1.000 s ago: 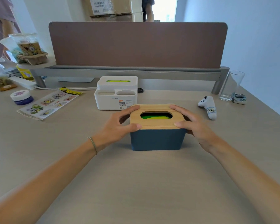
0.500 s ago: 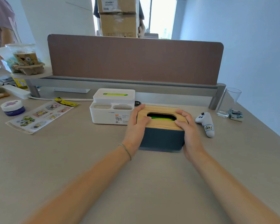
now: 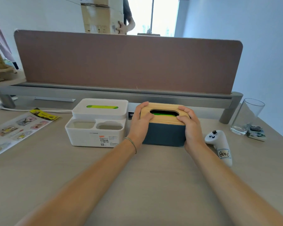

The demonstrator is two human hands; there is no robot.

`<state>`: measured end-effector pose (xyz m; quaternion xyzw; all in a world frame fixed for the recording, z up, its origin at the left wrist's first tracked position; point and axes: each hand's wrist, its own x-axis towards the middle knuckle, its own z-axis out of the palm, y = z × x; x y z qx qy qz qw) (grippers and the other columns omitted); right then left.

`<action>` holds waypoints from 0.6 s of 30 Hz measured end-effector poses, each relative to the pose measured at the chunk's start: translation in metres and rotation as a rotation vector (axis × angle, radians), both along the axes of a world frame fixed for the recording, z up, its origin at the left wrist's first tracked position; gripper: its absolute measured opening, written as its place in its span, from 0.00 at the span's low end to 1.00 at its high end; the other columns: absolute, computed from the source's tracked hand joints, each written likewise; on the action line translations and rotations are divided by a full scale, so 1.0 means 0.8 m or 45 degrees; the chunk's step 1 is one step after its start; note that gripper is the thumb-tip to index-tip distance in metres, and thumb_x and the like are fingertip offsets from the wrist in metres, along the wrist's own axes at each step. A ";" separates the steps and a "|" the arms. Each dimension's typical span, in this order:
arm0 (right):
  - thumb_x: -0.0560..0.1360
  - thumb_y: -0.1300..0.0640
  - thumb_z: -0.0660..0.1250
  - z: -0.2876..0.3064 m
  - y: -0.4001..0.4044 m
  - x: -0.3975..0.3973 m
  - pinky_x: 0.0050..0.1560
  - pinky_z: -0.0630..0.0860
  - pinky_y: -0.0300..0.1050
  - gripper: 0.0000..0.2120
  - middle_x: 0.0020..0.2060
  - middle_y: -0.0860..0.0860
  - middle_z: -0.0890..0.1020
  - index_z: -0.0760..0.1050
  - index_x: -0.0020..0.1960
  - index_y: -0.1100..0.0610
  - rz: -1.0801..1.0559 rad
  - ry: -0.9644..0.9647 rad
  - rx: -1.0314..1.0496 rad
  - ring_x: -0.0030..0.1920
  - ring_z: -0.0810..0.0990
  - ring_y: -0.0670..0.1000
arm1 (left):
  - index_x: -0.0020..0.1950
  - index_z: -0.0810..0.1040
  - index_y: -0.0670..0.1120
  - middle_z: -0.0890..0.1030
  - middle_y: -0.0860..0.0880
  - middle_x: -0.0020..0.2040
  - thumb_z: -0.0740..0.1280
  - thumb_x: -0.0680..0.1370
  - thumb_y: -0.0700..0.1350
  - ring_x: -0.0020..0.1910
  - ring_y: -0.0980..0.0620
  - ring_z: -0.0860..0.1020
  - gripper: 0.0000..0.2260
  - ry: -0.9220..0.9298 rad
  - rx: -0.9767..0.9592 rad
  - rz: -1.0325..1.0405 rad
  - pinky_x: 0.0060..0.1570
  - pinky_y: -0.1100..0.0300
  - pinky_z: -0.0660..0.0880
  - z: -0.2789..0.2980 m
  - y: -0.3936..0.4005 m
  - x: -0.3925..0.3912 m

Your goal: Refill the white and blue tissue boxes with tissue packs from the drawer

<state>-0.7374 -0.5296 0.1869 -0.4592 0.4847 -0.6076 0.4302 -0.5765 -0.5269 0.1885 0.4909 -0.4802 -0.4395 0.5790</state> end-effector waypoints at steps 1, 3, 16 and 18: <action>0.68 0.52 0.66 -0.003 -0.005 0.000 0.60 0.74 0.57 0.16 0.58 0.49 0.81 0.80 0.55 0.44 0.004 0.005 -0.003 0.61 0.77 0.58 | 0.69 0.73 0.56 0.74 0.48 0.63 0.63 0.81 0.41 0.56 0.54 0.73 0.18 0.002 0.004 -0.001 0.49 0.62 0.70 -0.002 -0.004 0.000; 0.69 0.52 0.66 -0.011 -0.012 -0.002 0.64 0.73 0.61 0.16 0.60 0.50 0.80 0.80 0.56 0.45 0.015 0.037 -0.029 0.62 0.77 0.57 | 0.69 0.73 0.55 0.73 0.48 0.63 0.63 0.82 0.41 0.56 0.55 0.72 0.18 0.004 -0.007 -0.001 0.48 0.64 0.70 -0.009 -0.010 0.001; 0.82 0.54 0.62 0.072 0.060 0.017 0.64 0.67 0.33 0.17 0.68 0.39 0.74 0.72 0.71 0.46 -0.117 0.227 -0.407 0.66 0.70 0.36 | 0.70 0.75 0.51 0.76 0.57 0.66 0.64 0.81 0.38 0.66 0.59 0.73 0.18 -0.143 -0.354 0.151 0.61 0.71 0.71 0.085 0.055 0.001; 0.82 0.55 0.61 0.114 0.093 0.037 0.64 0.68 0.31 0.16 0.66 0.40 0.77 0.74 0.69 0.49 -0.110 0.060 -0.604 0.67 0.72 0.36 | 0.69 0.77 0.47 0.78 0.54 0.67 0.63 0.81 0.36 0.69 0.57 0.74 0.17 0.024 -0.550 0.174 0.71 0.58 0.71 0.122 0.093 0.006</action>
